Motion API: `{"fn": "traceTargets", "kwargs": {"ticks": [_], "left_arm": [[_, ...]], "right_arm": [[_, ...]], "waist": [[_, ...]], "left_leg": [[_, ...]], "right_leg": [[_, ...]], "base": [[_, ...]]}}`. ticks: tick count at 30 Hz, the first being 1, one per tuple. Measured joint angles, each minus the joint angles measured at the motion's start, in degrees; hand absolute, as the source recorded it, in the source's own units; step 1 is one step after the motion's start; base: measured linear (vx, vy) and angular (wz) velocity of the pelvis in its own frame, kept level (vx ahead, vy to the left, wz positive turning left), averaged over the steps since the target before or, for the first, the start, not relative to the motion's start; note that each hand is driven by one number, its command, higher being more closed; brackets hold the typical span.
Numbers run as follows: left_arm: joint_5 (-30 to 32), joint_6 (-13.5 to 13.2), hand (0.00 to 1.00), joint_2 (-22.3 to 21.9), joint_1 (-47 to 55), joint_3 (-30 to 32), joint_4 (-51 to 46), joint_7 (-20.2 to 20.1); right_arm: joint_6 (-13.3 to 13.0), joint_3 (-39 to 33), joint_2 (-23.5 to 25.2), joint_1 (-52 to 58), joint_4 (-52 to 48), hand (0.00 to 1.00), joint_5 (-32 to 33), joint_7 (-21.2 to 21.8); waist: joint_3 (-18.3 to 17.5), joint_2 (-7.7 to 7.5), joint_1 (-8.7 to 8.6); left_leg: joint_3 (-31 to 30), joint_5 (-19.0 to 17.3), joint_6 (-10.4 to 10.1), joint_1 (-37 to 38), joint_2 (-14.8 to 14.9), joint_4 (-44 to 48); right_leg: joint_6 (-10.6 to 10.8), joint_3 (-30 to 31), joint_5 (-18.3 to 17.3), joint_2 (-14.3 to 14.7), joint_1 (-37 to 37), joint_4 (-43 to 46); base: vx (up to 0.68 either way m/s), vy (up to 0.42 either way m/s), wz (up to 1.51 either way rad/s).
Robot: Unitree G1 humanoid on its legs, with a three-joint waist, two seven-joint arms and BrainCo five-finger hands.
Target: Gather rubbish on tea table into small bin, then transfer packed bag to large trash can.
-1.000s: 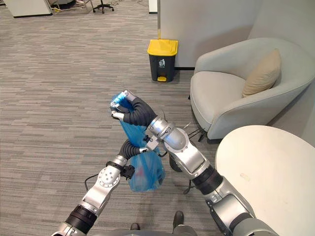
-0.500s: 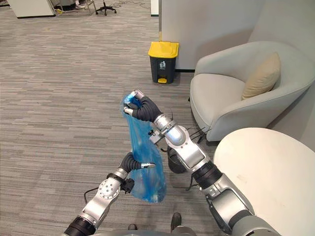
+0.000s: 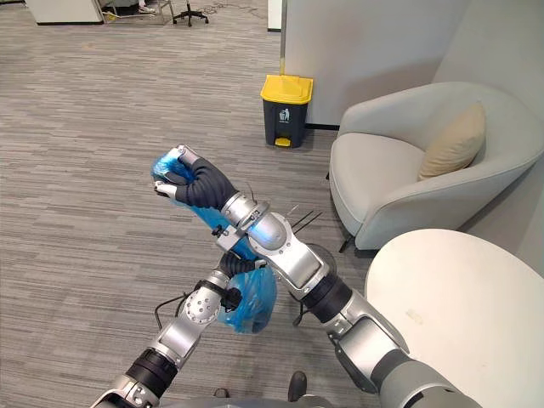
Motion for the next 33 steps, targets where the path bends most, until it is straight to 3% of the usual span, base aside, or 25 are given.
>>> {"fn": "traceTargets", "kwargs": {"ticks": [4,8,16,22,23,24,26,29,31,33], "left_arm": [[-1.82,0.05,1.0,-0.23,1.23,0.91,-3.68,0.75],[-3.18,0.04,1.0,-2.0,4.77,5.81,-9.82,1.37],[-7.31,-0.03,1.0,-1.54,14.63,19.27,-13.46,2.72],[-10.55,-0.1,1.0,-1.35,16.95,24.2,-13.52,2.15],[-10.85,-0.1,1.0,-1.27,17.01,24.51,-13.31,2.1],[-11.3,-0.09,1.0,-1.22,16.93,25.5,-12.75,1.95],[-11.86,-0.05,1.0,-0.68,17.27,27.72,-10.51,1.33],[-12.22,0.06,1.0,0.8,19.98,31.34,-7.26,0.89],[-12.17,0.22,1.0,0.86,22.11,33.56,-5.84,0.75],[-12.13,0.68,1.0,1.14,23.46,35.28,-2.64,-0.96]], "right_arm": [[-0.62,0.62,0.74,0.03,-3.21,0.0,-0.1,0.2],[-2.74,0.59,0.18,2.18,-5.96,0.0,-4.5,0.58],[-5.14,-3.44,-12.37,11.83,-10.09,0.0,-14.03,1.23],[-5.33,-8.86,-23.91,24.3,-10.81,0.0,-14.72,2.94],[-5.32,-9.25,-24.88,25.58,-10.57,0.0,-14.75,3.46],[-5.32,-10.3,-27.0,28.23,-9.88,0.0,-14.75,4.13],[-4.93,-11.5,-28.73,31.4,-6.84,0.0,-15.15,5.31],[-4.5,-12.82,-27.29,37.78,-4.66,0.0,-15.76,7.72],[-4.12,-12.92,-25.38,40.97,-1.7,0.0,-15.76,9.06],[-3.26,-13.02,-23.68,44.52,3.42,0.0,-15.79,11.63]], "waist": [[0.0,0.0,-0.03],[0.0,0.0,-0.13],[-0.12,-0.18,-0.17],[-0.02,-0.24,0.28],[0.05,-0.2,0.24],[0.35,-0.02,0.07],[0.7,-0.16,0.99],[0.92,-0.4,1.76],[1.32,-0.54,1.77],[2.27,-0.51,1.71]], "left_leg": [[0.03,0.08,-0.07,0.33,-0.14,-0.55],[-0.55,0.71,0.22,0.91,-0.67,-2.16],[-4.07,1.39,0.45,-0.28,-1.82,-3.46],[-12.57,1.16,0.63,-7.91,-3.19,0.74],[-11.34,0.42,1.18,-8.97,-2.84,1.63],[-5.37,-0.06,2.01,-11.1,-1.04,4.29],[-2.43,0.95,1.22,-11.79,-0.53,7.44],[-2.29,-0.45,2.41,-12.46,-2.15,9.07],[-1.61,-3.63,3.28,-13.51,-2.62,13.1],[-0.76,-9.53,4.29,-15.17,-2.68,19.74]], "right_leg": [[-0.01,-0.14,-0.07,-0.12,0.03,0.0],[0.43,-0.9,-0.52,-0.55,0.22,0.02],[1.64,-4.39,-1.52,-2.12,0.35,0.36],[2.08,-15.59,-3.53,-4.59,0.3,2.1],[1.88,-17.13,-3.69,-4.91,0.3,2.57],[2.04,-19.71,-4.37,-5.51,0.29,3.89],[2.9,-20.78,-5.79,-6.84,0.2,6.38],[3.31,-20.47,-6.24,-8.58,0.13,7.53],[4.71,-20.04,-7.36,-9.87,0.08,9.05],[5.09,-18.85,-12.47,-12.53,-1.3,16.48]], "base": [[0.0,0.008,0.01],[0.01,0.022,0.1],[0.02,0.028,0.26],[0.03,0.023,0.94],[0.02,0.036,1.21],[0.05,0.07,1.03],[0.08,0.108,0.65],[0.04,0.128,0.11],[0.02,0.153,-0.13],[-0.02,0.177,-0.13]]}}
